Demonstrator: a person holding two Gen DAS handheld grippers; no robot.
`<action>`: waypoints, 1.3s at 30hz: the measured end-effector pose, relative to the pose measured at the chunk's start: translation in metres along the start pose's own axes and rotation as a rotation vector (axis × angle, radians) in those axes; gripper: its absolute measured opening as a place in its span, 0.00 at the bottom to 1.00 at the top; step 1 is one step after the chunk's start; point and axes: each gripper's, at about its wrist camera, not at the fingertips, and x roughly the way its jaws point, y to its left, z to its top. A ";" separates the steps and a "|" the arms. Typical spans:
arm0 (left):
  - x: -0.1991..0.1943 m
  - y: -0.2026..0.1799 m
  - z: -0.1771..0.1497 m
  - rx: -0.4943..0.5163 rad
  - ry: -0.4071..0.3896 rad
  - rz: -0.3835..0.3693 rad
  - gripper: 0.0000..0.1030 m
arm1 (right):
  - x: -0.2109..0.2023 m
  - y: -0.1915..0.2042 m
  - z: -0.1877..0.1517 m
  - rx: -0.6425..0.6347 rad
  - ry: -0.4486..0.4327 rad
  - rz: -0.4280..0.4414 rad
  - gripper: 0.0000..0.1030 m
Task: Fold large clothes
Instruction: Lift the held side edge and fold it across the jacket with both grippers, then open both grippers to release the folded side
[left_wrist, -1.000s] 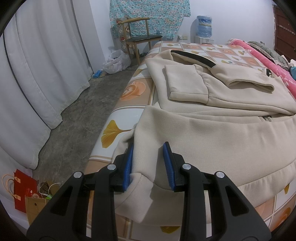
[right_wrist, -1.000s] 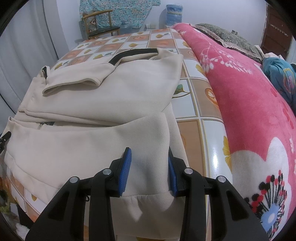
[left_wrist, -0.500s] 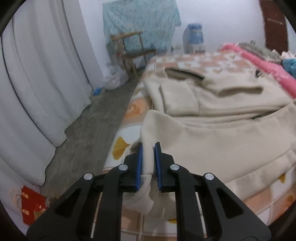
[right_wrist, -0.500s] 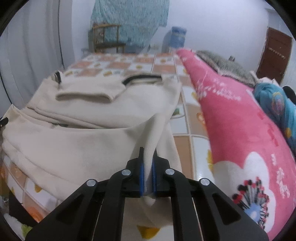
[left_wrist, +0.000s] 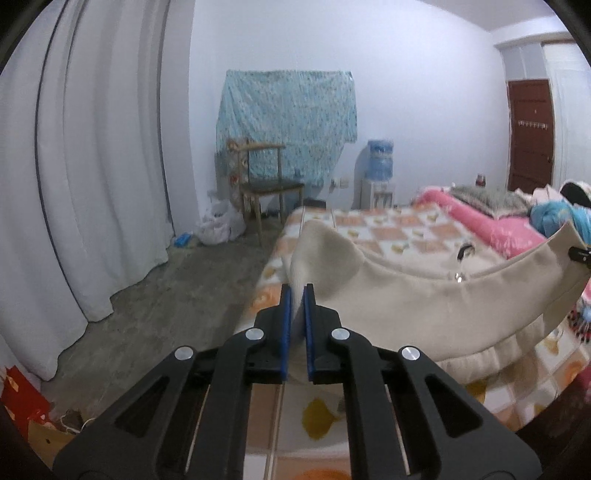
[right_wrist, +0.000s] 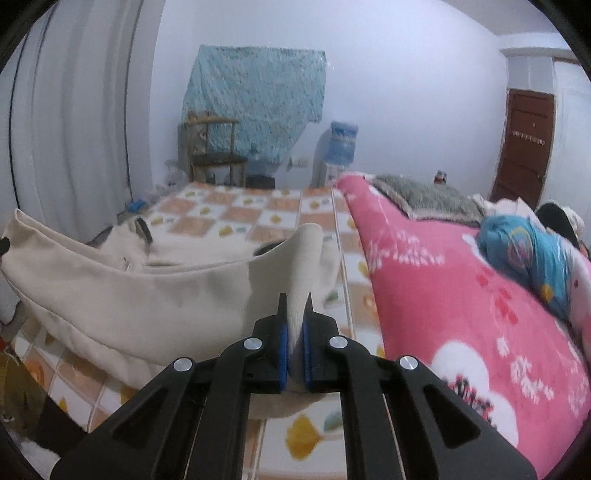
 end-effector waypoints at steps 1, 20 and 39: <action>0.004 0.003 0.008 -0.010 -0.011 -0.007 0.06 | 0.004 -0.001 0.007 -0.004 -0.009 0.005 0.06; 0.249 -0.002 0.088 0.012 0.143 0.059 0.06 | 0.221 -0.042 0.105 0.052 0.087 0.074 0.06; 0.239 -0.043 0.022 0.004 0.450 -0.170 0.68 | 0.200 -0.048 0.032 0.129 0.327 0.311 0.52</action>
